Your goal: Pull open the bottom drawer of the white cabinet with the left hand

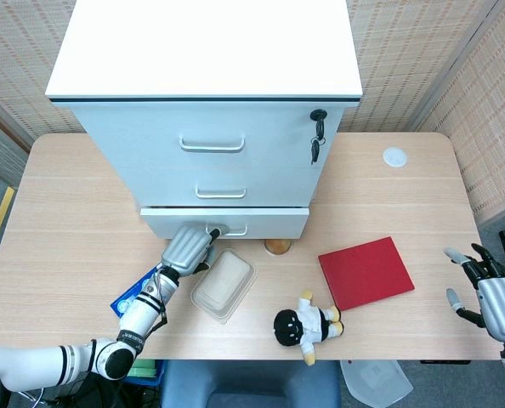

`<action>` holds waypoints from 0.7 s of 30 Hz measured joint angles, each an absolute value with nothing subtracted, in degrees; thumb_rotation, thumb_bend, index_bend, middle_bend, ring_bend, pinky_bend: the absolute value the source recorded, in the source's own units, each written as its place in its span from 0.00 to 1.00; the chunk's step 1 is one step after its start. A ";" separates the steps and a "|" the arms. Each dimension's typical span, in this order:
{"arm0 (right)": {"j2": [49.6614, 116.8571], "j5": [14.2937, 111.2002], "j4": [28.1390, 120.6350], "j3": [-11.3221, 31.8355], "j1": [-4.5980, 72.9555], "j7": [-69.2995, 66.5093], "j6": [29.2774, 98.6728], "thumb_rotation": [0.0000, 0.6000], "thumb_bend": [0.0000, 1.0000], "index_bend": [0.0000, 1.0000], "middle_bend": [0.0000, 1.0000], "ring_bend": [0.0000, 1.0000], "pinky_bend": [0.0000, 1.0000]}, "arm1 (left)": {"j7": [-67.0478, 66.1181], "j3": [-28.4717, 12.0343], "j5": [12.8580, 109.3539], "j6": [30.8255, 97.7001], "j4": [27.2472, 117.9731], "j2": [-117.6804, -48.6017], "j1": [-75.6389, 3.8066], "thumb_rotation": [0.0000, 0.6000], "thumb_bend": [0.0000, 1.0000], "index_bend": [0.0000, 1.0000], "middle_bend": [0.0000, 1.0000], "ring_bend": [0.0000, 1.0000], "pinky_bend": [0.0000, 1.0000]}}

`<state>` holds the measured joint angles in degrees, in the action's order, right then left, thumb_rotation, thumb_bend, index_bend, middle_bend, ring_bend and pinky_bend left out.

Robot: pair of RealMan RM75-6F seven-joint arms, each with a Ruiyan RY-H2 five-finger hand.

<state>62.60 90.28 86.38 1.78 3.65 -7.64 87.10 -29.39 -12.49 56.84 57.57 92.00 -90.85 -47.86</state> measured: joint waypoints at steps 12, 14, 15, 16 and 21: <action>62.72 90.32 86.61 1.65 3.64 -7.30 86.86 1.00 0.35 0.19 0.30 0.18 0.26 | -30.96 -10.56 57.04 58.69 95.33 -89.28 -47.57 1.00 0.66 0.22 0.93 1.00 1.00; 62.71 90.33 86.66 1.64 3.63 -7.22 86.85 1.00 0.35 0.19 0.30 0.18 0.26 | -31.11 -10.27 57.06 58.85 95.70 -89.11 -47.50 1.00 0.66 0.23 0.93 1.00 1.00; 62.70 90.34 86.71 1.64 3.64 -7.18 86.85 1.00 0.35 0.19 0.30 0.18 0.26 | -31.20 -10.07 57.14 59.00 95.96 -89.01 -47.43 1.00 0.66 0.23 0.93 1.00 1.00; 62.70 90.36 86.76 1.65 3.65 -7.16 86.84 1.00 0.35 0.19 0.30 0.18 0.26 | -31.25 -9.94 57.24 59.13 96.19 -88.94 -47.37 1.00 0.66 0.23 0.93 1.00 1.00; 62.73 90.58 86.92 1.63 3.89 -6.92 86.56 1.00 0.35 0.19 0.30 0.18 0.26 | -31.42 -9.22 57.90 59.72 97.55 -88.45 -47.04 1.00 0.66 0.23 0.93 1.00 1.00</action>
